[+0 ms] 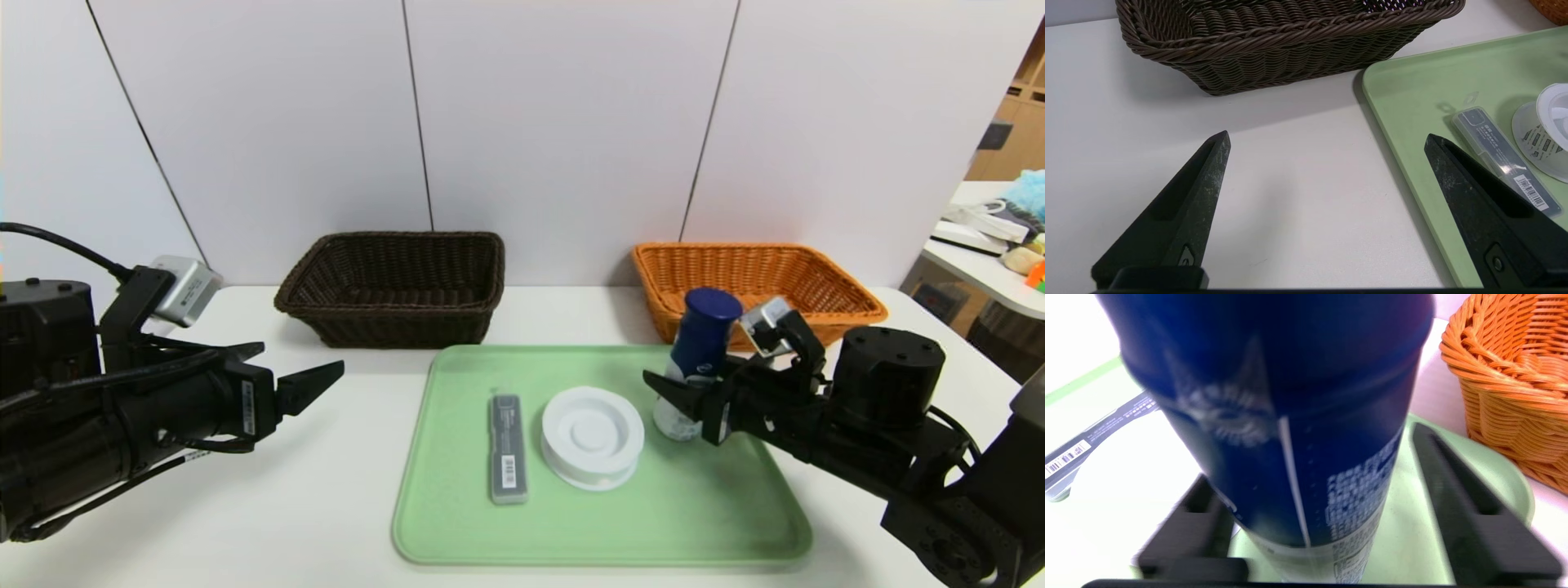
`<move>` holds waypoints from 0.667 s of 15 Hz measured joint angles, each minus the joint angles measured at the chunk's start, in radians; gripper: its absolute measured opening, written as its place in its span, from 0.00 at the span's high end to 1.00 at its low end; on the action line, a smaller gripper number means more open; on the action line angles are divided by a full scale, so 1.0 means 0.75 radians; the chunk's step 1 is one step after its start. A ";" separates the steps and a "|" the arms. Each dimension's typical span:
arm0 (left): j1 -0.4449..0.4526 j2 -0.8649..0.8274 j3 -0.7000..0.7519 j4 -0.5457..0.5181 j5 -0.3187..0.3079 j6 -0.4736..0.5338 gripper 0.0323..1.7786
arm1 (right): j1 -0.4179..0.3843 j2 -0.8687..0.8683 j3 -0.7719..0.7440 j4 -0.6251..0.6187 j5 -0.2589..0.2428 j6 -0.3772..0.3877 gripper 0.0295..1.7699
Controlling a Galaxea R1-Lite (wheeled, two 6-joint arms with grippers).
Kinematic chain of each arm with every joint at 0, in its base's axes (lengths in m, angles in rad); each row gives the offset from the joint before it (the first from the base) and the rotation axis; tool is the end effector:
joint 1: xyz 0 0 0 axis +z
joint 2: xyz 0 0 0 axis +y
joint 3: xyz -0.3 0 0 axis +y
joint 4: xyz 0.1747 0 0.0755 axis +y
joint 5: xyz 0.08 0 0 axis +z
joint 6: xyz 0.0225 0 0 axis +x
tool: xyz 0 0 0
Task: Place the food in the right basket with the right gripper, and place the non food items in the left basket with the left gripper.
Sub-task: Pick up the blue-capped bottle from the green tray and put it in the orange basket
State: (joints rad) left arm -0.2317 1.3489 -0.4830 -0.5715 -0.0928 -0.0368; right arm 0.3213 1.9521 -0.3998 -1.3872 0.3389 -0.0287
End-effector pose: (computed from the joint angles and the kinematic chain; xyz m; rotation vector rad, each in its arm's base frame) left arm 0.1968 -0.0486 0.1788 -0.0157 0.3009 -0.3167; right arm 0.2730 0.0987 0.0885 -0.0261 0.1587 0.6610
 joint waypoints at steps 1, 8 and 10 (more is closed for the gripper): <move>0.000 0.002 0.000 0.000 -0.001 0.000 0.05 | 0.001 -0.001 0.003 -0.001 -0.001 -0.001 0.41; 0.000 0.007 0.000 0.001 -0.001 -0.001 0.05 | 0.016 -0.009 0.042 -0.031 -0.003 -0.001 0.55; 0.001 0.008 0.002 0.001 -0.001 -0.001 0.05 | 0.040 -0.017 0.063 -0.053 -0.032 -0.002 0.55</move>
State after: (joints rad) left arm -0.2313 1.3551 -0.4815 -0.5711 -0.0932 -0.0379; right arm 0.3511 1.9396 -0.3526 -1.4272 0.3149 -0.0302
